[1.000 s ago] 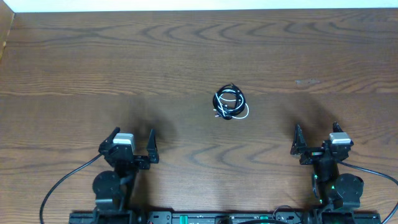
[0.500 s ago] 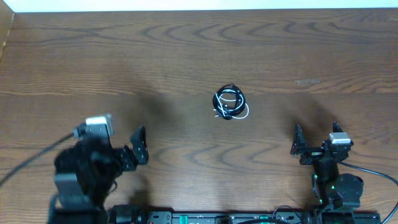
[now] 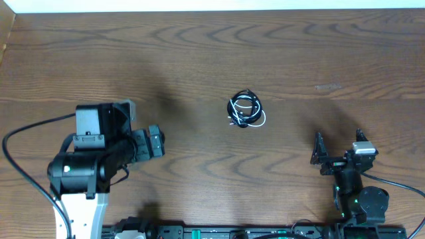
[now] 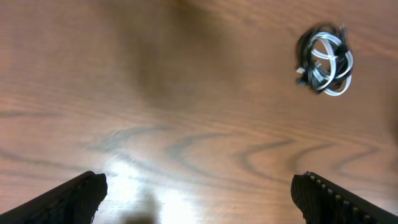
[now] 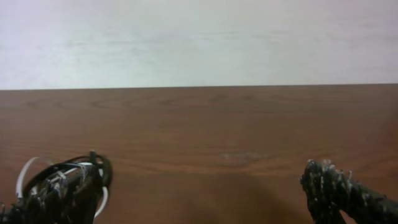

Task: Untangle cables
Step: 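Raise both arms and move grippers toward the cable bundle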

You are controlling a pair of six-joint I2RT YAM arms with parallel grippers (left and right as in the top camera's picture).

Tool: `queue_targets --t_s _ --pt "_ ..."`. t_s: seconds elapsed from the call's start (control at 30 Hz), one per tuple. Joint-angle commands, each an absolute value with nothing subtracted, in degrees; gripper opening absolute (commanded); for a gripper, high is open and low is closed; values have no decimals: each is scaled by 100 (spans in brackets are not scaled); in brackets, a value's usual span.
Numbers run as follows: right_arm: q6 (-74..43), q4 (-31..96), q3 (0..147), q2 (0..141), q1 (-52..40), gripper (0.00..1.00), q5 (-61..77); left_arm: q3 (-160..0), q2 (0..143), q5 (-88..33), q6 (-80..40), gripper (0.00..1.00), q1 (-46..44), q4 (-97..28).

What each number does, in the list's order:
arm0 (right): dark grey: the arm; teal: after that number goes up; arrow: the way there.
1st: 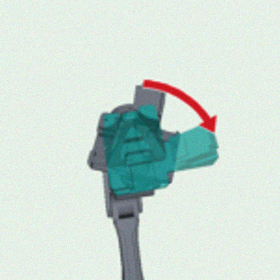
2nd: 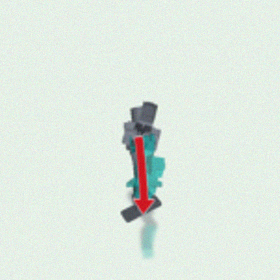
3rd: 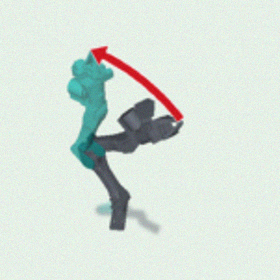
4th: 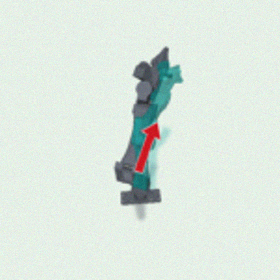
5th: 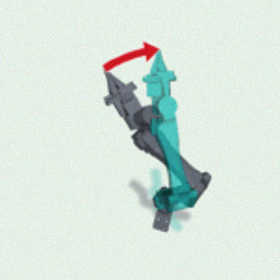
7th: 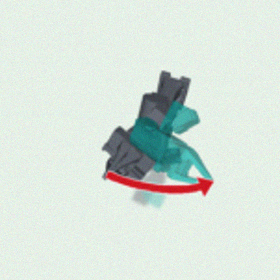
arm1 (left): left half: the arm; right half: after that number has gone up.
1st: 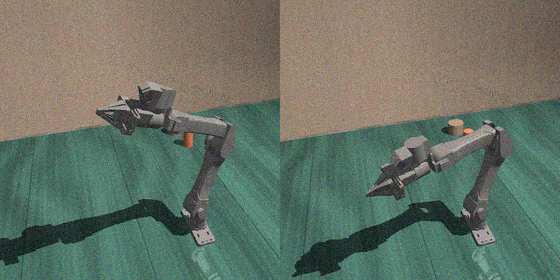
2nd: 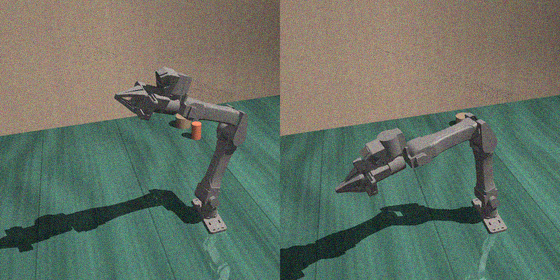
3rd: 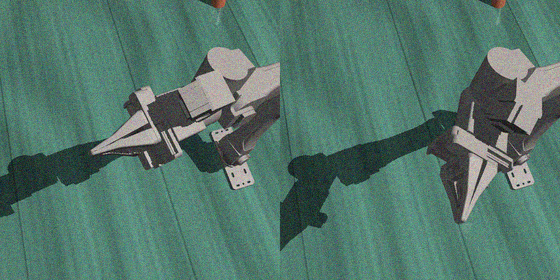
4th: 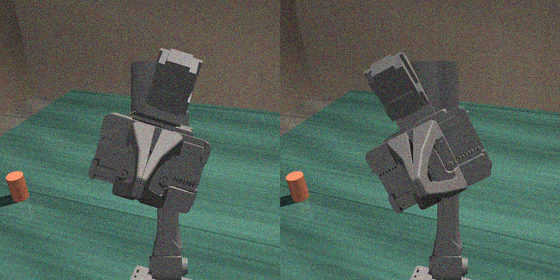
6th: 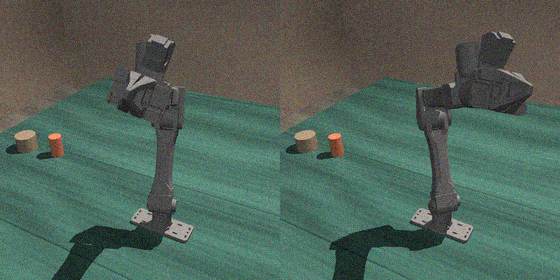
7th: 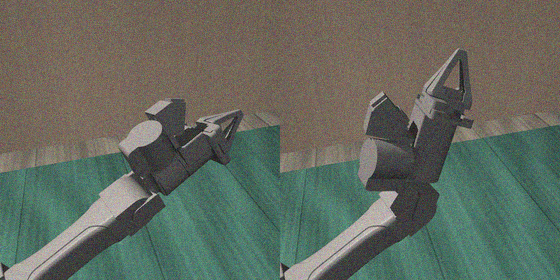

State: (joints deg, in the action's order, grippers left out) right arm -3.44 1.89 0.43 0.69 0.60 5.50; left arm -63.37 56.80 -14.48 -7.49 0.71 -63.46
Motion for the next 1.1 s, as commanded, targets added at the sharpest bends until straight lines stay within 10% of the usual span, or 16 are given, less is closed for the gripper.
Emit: queue_targets --t_s 0.0,0.53,1.07 --pt "-464 67 108 43 12 99 1557 -6403 5767 -2115 -891 100 91 -6243" --pt "-250 3964 4147 659 12 99 1315 -6401 5717 -1450 110 100 1 -4956" --pt "95 6580 7190 5454 12 99 1496 -6401 5330 -764 338 100 -1802 -4974"
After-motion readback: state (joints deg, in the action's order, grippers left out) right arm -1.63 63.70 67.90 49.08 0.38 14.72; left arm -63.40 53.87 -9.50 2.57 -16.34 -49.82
